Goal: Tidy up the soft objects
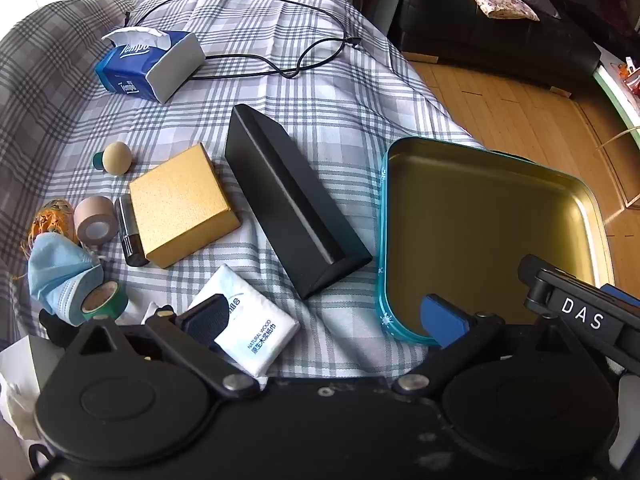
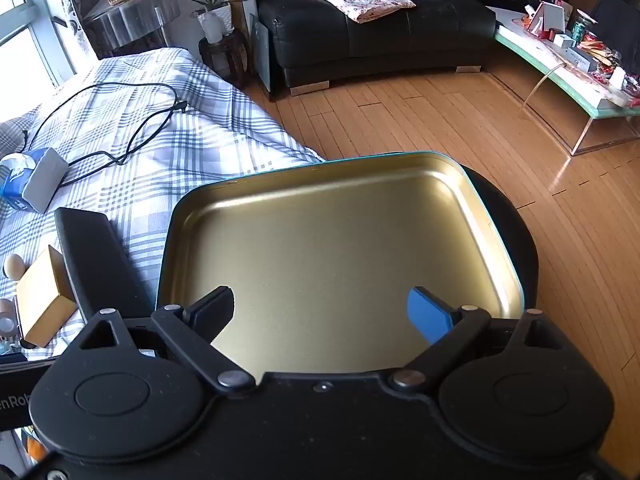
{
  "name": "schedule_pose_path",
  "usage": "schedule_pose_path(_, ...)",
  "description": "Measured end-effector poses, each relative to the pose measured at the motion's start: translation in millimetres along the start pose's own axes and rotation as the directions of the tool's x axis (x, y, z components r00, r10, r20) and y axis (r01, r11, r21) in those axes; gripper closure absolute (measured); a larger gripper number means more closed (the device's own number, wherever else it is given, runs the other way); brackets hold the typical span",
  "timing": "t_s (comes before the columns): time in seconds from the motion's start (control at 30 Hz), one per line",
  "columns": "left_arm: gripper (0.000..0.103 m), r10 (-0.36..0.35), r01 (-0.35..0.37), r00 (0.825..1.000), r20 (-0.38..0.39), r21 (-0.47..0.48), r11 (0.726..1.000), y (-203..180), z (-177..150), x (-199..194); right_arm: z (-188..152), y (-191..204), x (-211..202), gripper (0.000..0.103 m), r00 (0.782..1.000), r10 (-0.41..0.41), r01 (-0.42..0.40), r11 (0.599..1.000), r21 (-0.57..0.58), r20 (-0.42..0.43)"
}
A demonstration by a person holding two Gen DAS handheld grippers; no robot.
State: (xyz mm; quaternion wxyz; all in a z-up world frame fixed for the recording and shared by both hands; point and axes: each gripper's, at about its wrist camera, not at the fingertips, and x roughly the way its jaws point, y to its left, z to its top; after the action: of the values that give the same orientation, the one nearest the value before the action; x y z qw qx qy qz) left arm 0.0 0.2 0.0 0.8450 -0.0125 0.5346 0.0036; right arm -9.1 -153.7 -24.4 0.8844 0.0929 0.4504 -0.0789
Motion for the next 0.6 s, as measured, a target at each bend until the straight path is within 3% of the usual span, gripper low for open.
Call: schedule_pose_path(0.6,0.000,-0.002,0.002,1.000,-0.005,-0.009,1.000,1.4,-3.3,-0.3,-0.5,0.9,0.3,0.012,1.000,-0.008,0.008,1.000,-0.004,0.001)
